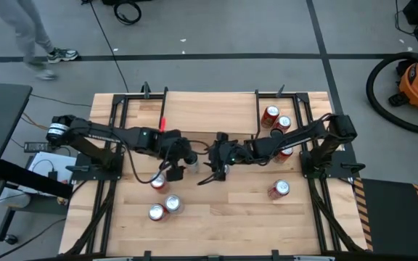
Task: Place canned beverage on shelf
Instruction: Put the left white soda can on the shelf, then put the top left orange soda can on the shelf
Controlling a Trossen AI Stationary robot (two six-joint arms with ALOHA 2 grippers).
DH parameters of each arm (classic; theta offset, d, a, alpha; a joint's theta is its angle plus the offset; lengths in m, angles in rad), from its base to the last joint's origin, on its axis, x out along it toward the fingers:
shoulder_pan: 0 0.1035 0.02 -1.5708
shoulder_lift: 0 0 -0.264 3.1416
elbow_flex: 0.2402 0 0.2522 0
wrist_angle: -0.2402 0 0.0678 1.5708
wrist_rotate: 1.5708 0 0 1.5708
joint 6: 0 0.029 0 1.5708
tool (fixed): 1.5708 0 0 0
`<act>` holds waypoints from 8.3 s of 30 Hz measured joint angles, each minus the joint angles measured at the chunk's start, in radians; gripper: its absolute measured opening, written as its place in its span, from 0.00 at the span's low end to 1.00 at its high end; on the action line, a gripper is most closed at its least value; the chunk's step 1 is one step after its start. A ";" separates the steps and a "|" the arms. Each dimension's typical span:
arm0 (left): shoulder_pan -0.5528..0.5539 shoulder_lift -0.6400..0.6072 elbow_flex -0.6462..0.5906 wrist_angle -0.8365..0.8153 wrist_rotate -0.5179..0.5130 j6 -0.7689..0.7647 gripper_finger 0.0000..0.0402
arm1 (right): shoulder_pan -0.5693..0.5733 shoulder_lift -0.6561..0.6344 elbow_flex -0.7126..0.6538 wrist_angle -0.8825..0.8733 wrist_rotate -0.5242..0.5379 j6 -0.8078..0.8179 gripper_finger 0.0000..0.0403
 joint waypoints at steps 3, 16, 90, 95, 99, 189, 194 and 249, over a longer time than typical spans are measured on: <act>0.010 0.000 0.029 -0.001 0.021 0.011 0.88 | 0.006 -0.033 0.000 -0.053 0.004 0.011 0.63; -0.003 0.114 0.042 0.045 0.025 0.094 0.88 | 0.027 -0.066 0.000 -0.122 0.033 0.036 0.63; 0.738 0.189 0.726 -0.462 0.362 0.553 0.67 | 0.046 -0.145 0.000 -0.289 0.080 0.108 0.63; 0.773 0.269 0.816 -0.475 0.401 0.575 0.67 | 0.046 -0.145 -0.024 -0.275 0.075 0.103 0.63; 0.816 0.273 0.831 -0.493 0.405 0.575 0.67 | 0.042 -0.145 -0.052 -0.262 0.075 0.104 0.63; 0.037 0.286 0.683 -0.631 0.208 0.216 0.74 | 0.215 -0.281 -0.063 -0.379 0.325 0.192 0.63; -0.076 0.285 0.593 -0.631 0.182 0.090 0.72 | 0.212 -0.271 -0.063 -0.372 0.312 0.186 0.63; -0.286 0.040 0.078 -0.401 0.015 -0.217 0.91 | 0.131 -0.219 -0.063 -0.130 0.116 0.010 0.63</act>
